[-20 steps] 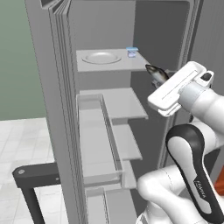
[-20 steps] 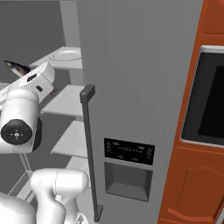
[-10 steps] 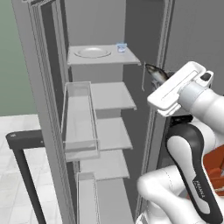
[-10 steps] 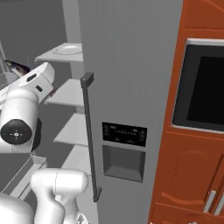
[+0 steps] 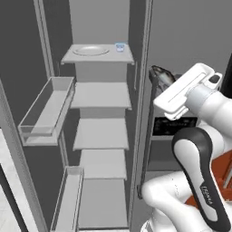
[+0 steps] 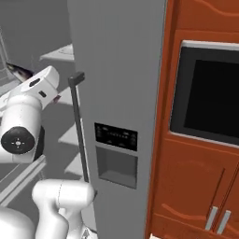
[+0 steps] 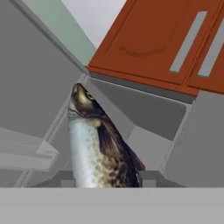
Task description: Retrieve the fish from the fridge and place it on the saucepan with marinade on the stove.
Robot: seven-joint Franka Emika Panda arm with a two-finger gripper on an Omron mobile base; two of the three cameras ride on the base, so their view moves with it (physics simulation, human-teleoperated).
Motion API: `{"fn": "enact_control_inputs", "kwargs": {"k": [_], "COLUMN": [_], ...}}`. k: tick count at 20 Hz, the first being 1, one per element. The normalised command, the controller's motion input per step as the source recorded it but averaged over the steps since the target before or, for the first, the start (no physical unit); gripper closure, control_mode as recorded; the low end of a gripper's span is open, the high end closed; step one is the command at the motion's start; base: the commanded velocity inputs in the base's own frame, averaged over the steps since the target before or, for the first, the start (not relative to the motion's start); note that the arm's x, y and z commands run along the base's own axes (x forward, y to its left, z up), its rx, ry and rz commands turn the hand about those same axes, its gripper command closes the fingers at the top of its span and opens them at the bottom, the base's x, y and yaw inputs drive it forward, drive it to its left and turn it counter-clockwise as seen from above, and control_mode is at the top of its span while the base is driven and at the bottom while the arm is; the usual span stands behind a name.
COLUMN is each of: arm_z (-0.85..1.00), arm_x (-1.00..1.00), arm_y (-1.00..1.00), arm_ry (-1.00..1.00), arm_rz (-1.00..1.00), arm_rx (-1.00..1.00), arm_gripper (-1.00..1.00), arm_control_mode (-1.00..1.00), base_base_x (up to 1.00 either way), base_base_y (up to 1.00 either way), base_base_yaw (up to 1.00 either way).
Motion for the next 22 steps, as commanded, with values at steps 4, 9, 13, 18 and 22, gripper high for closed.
{"fn": "enact_control_inputs", "kwargs": {"k": [4, 9, 13, 18, 22], "arm_z": [0.00, 0.00, 0.00, 0.00, 0.00], "arm_x": [0.00, 0.00, 0.00, 0.00, 0.00], "arm_y": [0.00, 0.00, 0.00, 0.00, 0.00], "arm_ry": [0.00, 0.00, 0.00, 0.00, 0.00], "arm_rz": [0.00, 0.00, 0.00, 0.00, 0.00], "arm_rx": [0.00, 0.00, 0.00, 0.00, 0.00], "arm_gripper": [1.00, 1.00, 1.00, 1.00, 1.00], "arm_control_mode": [1.00, 1.00, 1.00, 1.00, 1.00], "base_base_x": [0.00, 0.00, -0.06, -0.04, -0.10], "base_base_y": [-0.51, -0.28, 0.01, 0.15, 0.12], "base_base_yaw": [0.48, 0.54, 0.56, 0.55, 0.49]}}
